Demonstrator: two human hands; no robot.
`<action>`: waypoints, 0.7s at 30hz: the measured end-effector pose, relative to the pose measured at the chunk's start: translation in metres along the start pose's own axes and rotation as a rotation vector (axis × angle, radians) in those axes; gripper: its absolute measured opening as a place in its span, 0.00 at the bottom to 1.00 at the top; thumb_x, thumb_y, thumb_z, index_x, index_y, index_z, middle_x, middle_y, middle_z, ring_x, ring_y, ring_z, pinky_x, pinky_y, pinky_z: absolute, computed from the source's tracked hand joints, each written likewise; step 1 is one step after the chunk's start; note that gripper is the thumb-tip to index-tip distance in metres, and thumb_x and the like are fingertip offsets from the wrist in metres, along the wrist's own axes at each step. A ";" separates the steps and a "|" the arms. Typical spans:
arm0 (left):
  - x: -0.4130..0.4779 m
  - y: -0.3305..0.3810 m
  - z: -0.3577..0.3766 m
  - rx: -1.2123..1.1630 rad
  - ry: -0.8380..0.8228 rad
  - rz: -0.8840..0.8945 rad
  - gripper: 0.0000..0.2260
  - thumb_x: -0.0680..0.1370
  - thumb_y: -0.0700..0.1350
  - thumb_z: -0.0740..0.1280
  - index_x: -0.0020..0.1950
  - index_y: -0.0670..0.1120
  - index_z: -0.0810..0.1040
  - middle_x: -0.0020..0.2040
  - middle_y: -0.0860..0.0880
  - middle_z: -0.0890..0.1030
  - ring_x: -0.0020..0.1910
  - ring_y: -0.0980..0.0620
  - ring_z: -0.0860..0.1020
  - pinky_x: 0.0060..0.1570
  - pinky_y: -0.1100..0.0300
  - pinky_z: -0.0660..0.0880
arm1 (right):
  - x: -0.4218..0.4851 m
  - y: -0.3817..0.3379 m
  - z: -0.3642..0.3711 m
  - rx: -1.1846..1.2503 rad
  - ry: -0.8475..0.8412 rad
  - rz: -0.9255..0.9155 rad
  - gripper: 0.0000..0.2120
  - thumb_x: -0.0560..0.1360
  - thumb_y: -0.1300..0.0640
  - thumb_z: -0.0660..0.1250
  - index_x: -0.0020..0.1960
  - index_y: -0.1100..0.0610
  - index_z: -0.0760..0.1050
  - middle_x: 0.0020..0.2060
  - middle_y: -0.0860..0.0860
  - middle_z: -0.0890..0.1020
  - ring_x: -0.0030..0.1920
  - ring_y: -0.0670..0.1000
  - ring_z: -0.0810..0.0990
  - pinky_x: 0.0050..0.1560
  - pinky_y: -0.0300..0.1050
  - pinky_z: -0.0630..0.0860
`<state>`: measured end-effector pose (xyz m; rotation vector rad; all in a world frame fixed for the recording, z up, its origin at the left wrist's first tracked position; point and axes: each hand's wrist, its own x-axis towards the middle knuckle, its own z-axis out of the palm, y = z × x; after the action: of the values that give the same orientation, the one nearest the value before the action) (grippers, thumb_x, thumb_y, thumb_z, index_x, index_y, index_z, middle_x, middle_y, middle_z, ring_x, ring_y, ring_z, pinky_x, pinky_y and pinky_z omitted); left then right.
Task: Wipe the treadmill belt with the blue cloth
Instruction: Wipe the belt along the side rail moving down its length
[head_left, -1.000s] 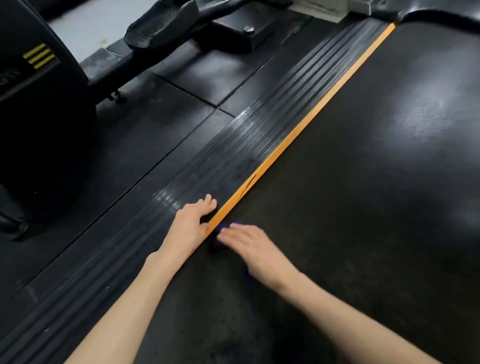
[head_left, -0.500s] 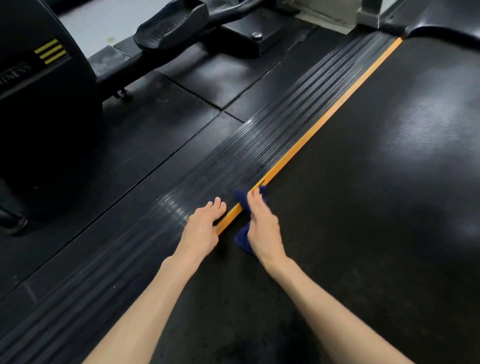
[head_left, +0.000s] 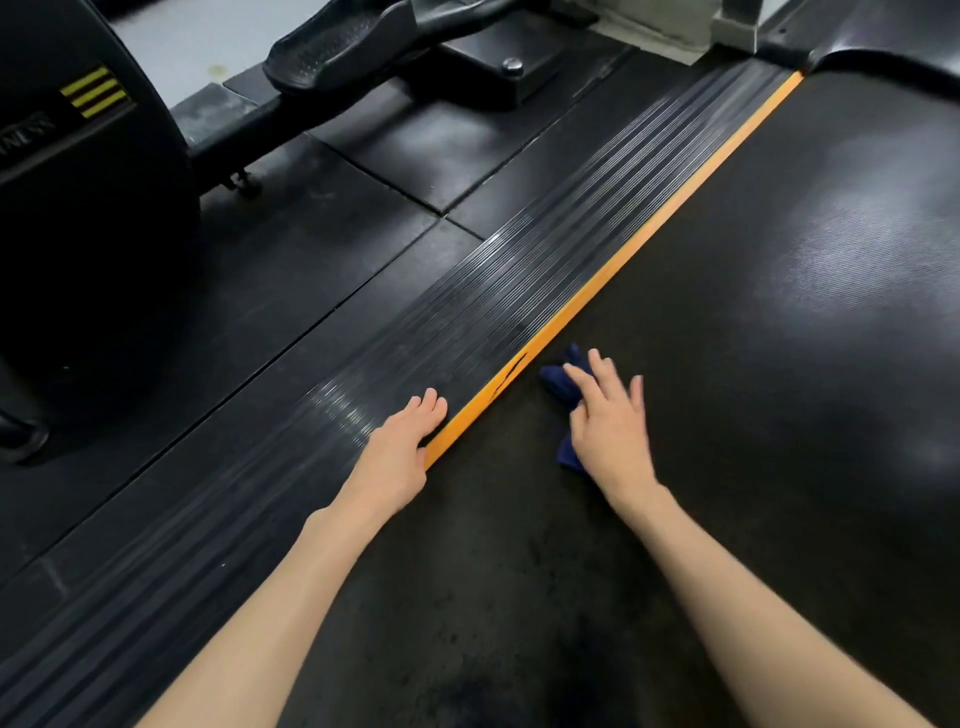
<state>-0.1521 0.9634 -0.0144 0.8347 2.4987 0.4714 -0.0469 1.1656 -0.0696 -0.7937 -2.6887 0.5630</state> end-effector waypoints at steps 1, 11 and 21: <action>0.000 0.001 -0.001 0.006 -0.004 -0.006 0.29 0.78 0.32 0.58 0.76 0.51 0.54 0.76 0.56 0.51 0.75 0.53 0.51 0.72 0.58 0.51 | -0.004 -0.013 0.008 0.073 0.024 0.038 0.22 0.70 0.67 0.62 0.64 0.60 0.74 0.68 0.58 0.70 0.70 0.60 0.66 0.71 0.58 0.55; 0.000 -0.003 0.001 -0.069 0.007 -0.015 0.29 0.78 0.31 0.59 0.75 0.51 0.58 0.76 0.56 0.54 0.75 0.55 0.52 0.74 0.55 0.51 | -0.088 -0.029 0.004 0.053 -0.380 -0.731 0.21 0.77 0.63 0.53 0.67 0.58 0.72 0.67 0.55 0.72 0.69 0.54 0.68 0.73 0.48 0.56; -0.003 0.008 0.008 -0.008 0.035 -0.055 0.32 0.77 0.28 0.57 0.76 0.50 0.53 0.77 0.55 0.50 0.75 0.53 0.49 0.72 0.55 0.51 | -0.012 0.025 -0.016 0.192 0.126 0.212 0.26 0.64 0.77 0.65 0.61 0.65 0.76 0.60 0.61 0.77 0.62 0.60 0.74 0.67 0.35 0.59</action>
<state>-0.1421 0.9692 -0.0170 0.7585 2.5431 0.4808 -0.0192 1.1827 -0.0681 -1.0285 -2.4082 0.7794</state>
